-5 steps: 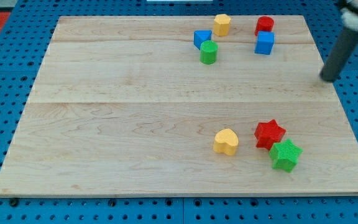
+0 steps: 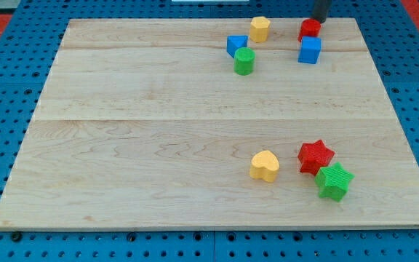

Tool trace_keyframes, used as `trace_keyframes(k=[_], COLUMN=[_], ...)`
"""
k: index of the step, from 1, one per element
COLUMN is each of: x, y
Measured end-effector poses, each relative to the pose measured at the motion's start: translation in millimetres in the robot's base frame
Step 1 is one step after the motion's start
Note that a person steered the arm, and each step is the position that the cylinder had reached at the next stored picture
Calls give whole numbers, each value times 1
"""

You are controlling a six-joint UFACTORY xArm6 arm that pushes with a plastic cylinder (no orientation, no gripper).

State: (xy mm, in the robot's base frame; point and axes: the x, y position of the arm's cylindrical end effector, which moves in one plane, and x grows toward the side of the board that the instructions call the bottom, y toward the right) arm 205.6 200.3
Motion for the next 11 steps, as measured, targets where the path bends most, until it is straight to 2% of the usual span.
trace_keyframes(k=[2,3,5,6,7,8,9,10,11], x=[100,132,241,235,179,164,106,83,118], y=[-35,-12,-32,-57,-67,10,15,-37,-68])
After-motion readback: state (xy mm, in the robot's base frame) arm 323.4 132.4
